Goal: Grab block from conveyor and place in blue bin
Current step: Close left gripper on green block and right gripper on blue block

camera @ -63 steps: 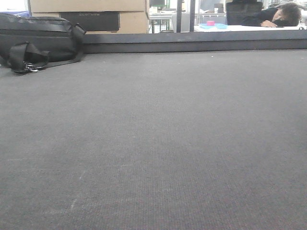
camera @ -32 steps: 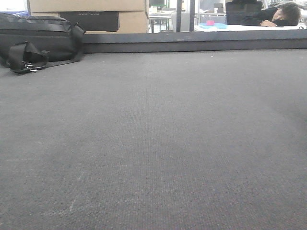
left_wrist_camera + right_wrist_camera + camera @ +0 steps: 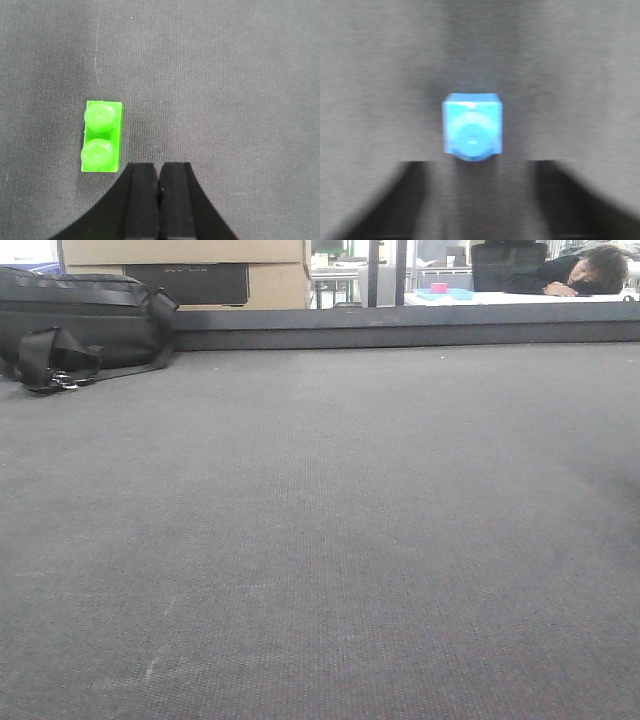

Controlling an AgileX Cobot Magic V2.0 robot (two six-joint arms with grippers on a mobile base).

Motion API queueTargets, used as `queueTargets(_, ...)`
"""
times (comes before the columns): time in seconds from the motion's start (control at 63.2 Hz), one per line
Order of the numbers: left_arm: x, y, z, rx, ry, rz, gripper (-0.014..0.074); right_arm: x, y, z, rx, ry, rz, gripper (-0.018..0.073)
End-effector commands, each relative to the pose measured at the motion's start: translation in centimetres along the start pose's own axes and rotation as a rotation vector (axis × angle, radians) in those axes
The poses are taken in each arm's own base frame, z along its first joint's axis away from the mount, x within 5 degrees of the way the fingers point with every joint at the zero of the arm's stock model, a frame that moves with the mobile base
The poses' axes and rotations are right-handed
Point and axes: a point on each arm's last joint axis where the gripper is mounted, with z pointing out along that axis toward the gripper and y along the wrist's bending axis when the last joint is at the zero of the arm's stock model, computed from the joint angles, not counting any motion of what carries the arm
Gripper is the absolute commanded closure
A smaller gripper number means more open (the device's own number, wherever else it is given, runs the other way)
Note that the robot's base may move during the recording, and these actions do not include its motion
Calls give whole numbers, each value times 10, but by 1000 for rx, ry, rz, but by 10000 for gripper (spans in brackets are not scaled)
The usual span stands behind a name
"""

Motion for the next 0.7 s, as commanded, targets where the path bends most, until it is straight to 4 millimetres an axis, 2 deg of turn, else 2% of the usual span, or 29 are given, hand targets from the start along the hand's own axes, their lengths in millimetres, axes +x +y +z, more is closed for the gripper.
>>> queueTargets(0.0, -2, -1, -2, 14, -12, -13, 707, -5, -1, -1, -2, -39, 4, 1)
queueTargets(0.095, -2, -2, -2, 22, -12, -19, 707, -12, -2, 8, 1, -61, 7, 3)
queueTargets(0.237, -2, -3, -3, 28, -12, -23, 707, -18, -3, 32, 1, 11, 13, 38)
queueTargets(0.427, -2, -3, -3, 28, -12, -23, 707, -20, -5, 57, 0, 120, 20, 128)
queueTargets(0.506, -2, -3, -3, 34, -10, -28, 707, -21, -5, 60, -1, 127, 20, 218)
queueTargets(0.601, -1, -3, -3, 37, 0, -83, 707, -23, -5, 56, 0, 108, 19, 408)
queueTargets(0.68, -1, -2, -2, 29, 9, -113, 707, -25, -5, 51, 0, 87, 17, 610)
